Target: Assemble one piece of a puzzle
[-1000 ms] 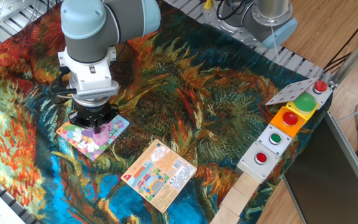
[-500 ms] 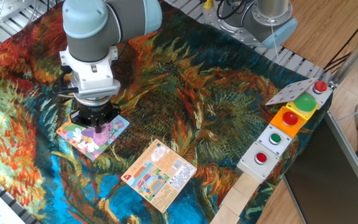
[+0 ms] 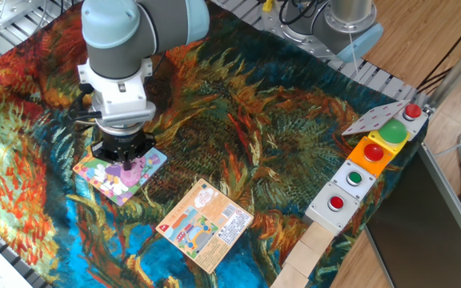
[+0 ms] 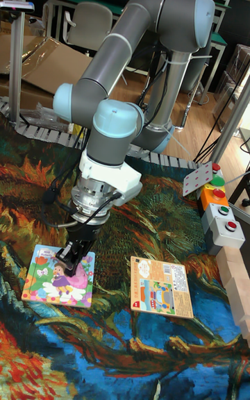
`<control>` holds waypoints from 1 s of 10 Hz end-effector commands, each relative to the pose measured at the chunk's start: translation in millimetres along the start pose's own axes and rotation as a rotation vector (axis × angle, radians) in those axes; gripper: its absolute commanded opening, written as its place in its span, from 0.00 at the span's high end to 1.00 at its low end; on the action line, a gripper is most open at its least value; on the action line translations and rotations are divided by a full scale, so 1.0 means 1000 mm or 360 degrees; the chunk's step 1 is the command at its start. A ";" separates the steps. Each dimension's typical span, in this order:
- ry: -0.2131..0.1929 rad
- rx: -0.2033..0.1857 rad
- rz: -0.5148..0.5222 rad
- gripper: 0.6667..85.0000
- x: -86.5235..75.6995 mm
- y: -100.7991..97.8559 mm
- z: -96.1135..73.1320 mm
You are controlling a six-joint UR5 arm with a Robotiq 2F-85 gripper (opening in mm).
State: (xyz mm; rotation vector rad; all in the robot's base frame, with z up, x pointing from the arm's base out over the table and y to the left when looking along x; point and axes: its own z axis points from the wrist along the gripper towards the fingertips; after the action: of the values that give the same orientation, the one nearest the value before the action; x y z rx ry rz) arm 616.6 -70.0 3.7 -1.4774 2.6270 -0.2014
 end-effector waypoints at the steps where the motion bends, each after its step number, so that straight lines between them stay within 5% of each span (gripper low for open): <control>1: -0.0015 -0.0004 0.0019 0.99 0.000 0.000 -0.002; 10: -0.0017 -0.0014 0.0035 0.99 0.002 0.003 -0.003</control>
State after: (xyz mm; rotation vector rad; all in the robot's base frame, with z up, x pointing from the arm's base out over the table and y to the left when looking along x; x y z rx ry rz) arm 613.4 -70.4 4.4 -1.4684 2.6315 -0.1946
